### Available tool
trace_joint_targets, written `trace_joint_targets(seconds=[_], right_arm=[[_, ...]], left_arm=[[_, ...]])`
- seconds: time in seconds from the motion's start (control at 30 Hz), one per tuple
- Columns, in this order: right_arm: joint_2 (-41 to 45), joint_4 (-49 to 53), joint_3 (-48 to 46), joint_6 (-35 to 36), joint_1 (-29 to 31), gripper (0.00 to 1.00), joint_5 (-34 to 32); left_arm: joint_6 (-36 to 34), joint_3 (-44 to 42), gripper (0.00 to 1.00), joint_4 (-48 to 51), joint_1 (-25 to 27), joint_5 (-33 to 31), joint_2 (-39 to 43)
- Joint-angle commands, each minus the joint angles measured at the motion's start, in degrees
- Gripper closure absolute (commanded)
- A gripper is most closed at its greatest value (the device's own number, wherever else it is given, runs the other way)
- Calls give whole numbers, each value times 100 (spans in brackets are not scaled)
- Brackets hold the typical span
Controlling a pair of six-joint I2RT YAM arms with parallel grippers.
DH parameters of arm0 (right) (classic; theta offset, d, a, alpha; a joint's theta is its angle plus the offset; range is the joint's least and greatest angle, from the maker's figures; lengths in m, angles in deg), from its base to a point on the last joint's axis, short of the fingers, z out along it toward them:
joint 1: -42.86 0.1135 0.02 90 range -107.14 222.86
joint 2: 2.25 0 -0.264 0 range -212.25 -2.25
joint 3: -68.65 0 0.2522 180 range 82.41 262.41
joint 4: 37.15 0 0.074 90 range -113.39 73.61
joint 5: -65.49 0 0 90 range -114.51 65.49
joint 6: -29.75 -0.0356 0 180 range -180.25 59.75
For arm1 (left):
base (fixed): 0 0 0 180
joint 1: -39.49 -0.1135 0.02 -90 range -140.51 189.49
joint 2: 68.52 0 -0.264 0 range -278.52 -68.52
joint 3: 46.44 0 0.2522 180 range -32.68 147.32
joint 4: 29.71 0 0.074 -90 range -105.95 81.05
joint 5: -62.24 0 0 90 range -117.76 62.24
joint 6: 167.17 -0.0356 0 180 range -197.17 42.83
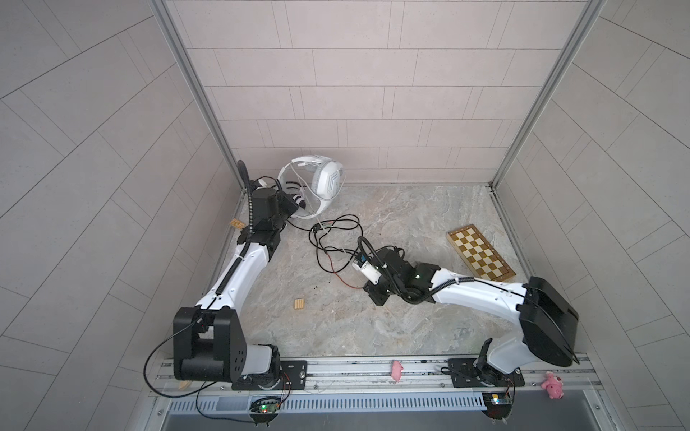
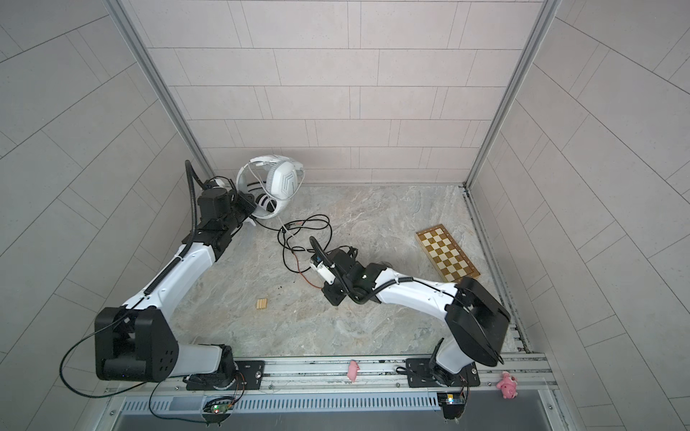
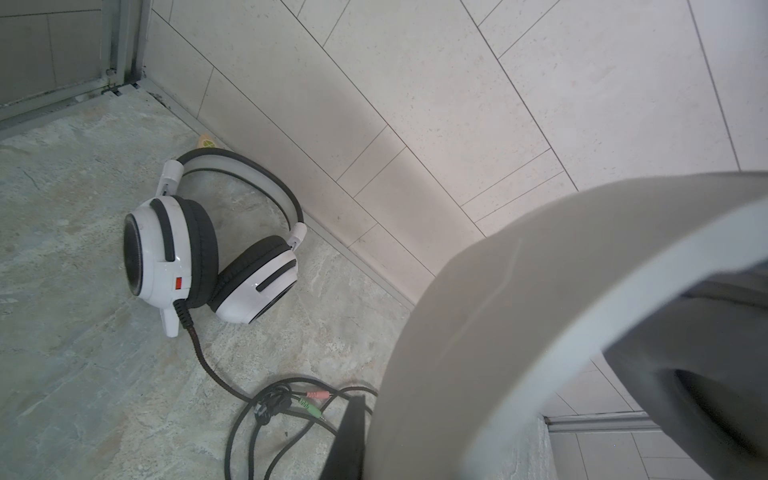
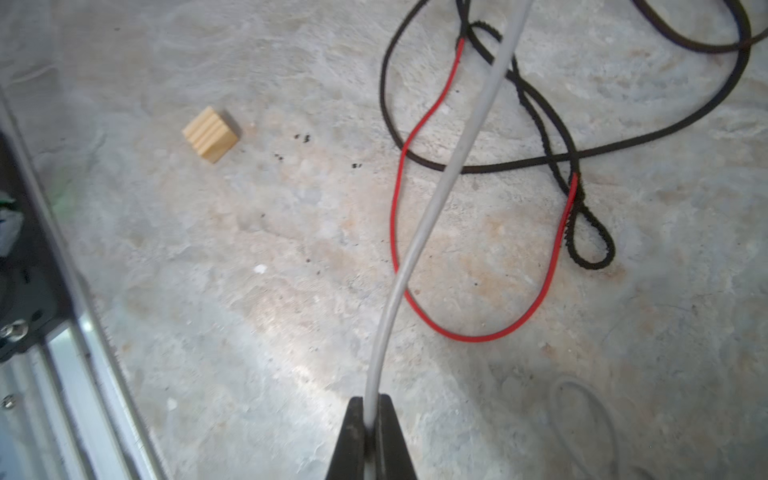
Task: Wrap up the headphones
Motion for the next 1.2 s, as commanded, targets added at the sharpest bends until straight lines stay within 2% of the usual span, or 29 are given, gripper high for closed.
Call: trace_joint_targets(seconds=[0.0, 0.23, 0.33, 0.5, 0.6, 0.77, 1.17], right_arm=[[613, 514, -190, 15, 8, 100, -496], [1641, 696, -564, 188, 3, 100, -1077], [1920, 857, -498, 106, 20, 100, -856], [2118, 1070, -400, -9, 539, 100, -935], [2097, 1088, -415, -155, 837, 100, -930], [1908, 926, -444, -317, 1408, 100, -1049], [878, 558, -156, -512, 2062, 100, -776]], left_arm=[[-10, 205, 100, -330, -88, -125, 30], [-92, 224, 100, -290, -96, -166, 9], [-87, 224, 100, -273, -116, -200, -14], [-136, 177, 100, -205, -156, -501, 27], [-83, 154, 100, -245, -261, -658, -19], [93, 421, 100, -260, -514, -571, -309], [350, 567, 100, -390, -608, -323, -592]])
